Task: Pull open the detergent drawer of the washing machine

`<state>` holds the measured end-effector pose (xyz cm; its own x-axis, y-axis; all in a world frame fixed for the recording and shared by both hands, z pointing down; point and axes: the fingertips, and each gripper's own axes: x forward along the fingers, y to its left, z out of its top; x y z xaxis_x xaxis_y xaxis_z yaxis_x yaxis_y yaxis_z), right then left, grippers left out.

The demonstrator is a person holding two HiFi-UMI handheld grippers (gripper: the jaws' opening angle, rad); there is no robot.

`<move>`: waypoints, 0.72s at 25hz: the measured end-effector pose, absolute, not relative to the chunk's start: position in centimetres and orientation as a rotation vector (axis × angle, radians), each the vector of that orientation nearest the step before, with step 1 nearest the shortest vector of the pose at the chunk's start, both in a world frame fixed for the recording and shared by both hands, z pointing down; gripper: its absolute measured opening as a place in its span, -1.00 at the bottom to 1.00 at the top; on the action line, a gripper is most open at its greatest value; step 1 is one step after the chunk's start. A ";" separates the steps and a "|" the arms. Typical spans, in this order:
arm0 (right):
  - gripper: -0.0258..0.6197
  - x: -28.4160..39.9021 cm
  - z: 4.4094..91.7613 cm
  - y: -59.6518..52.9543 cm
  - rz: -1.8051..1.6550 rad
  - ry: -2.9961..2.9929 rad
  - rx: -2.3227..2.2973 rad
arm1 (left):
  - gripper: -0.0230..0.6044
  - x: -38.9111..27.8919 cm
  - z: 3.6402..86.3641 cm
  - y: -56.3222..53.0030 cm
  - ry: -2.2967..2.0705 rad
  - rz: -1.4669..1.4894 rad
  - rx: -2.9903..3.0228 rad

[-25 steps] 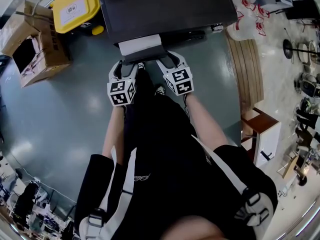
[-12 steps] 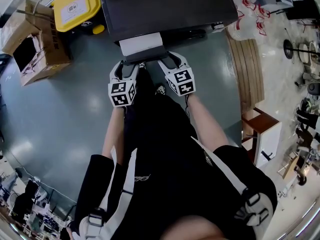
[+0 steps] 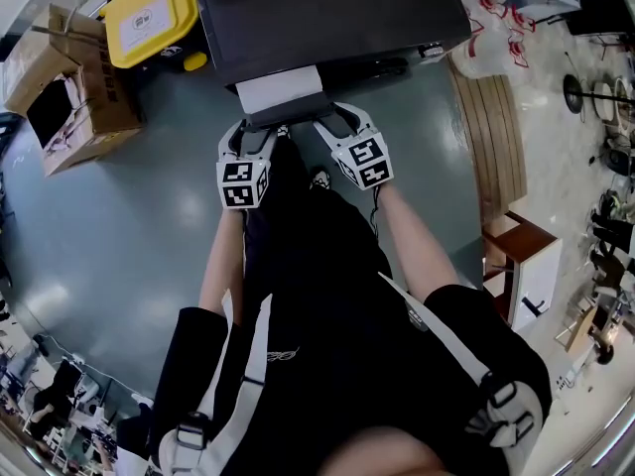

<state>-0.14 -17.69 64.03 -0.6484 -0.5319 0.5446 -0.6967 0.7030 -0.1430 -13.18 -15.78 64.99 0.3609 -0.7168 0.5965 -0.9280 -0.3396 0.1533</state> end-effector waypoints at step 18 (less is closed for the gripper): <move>-0.24 -0.1 64.3 -17.4 0.471 -2.408 0.942 | -0.02 -12.6 65.1 -15.3 -1.398 0.601 2.134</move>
